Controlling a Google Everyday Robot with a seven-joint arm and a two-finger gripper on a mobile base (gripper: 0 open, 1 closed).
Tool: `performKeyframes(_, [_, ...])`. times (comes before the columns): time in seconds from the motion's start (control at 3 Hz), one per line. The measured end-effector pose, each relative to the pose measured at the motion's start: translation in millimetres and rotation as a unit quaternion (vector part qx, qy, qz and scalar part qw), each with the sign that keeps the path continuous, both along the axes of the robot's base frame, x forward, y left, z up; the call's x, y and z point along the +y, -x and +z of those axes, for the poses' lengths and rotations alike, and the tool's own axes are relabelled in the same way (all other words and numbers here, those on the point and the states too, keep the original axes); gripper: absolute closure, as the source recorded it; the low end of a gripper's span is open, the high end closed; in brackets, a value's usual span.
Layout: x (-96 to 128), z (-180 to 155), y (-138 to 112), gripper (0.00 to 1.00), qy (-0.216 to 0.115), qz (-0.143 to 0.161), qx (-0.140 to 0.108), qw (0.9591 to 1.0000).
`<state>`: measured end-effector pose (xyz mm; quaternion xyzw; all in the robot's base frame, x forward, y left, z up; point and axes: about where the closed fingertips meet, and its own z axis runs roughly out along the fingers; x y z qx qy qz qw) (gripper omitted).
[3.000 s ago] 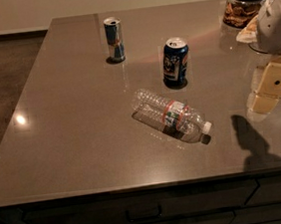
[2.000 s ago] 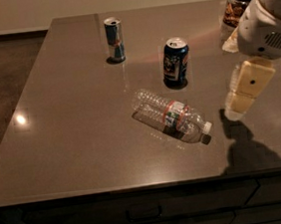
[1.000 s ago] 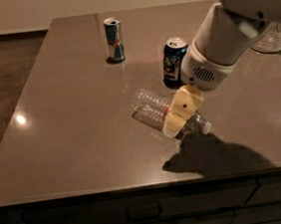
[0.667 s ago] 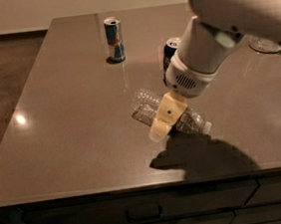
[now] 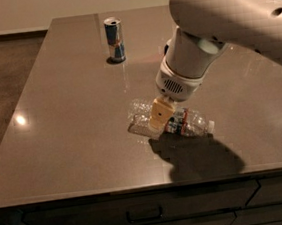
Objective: Pick water bottle
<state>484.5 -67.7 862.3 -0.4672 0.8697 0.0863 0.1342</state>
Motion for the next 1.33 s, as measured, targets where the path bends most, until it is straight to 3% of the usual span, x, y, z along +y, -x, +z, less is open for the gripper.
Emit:
performKeyframes(0.33, [0,7,-3,0.64,-0.005,0.002,-0.003,1.0000])
performKeyframes(0.67, [-4,34,-2,0.87,-0.021,0.018,-0.022,0.9994])
performKeyframes(1.0, [-4,73,1,1.00,-0.036,0.058,-0.055,0.9962])
performKeyframes(1.33, [-1,98,6,1.00,-0.049,0.093,-0.071,0.9919])
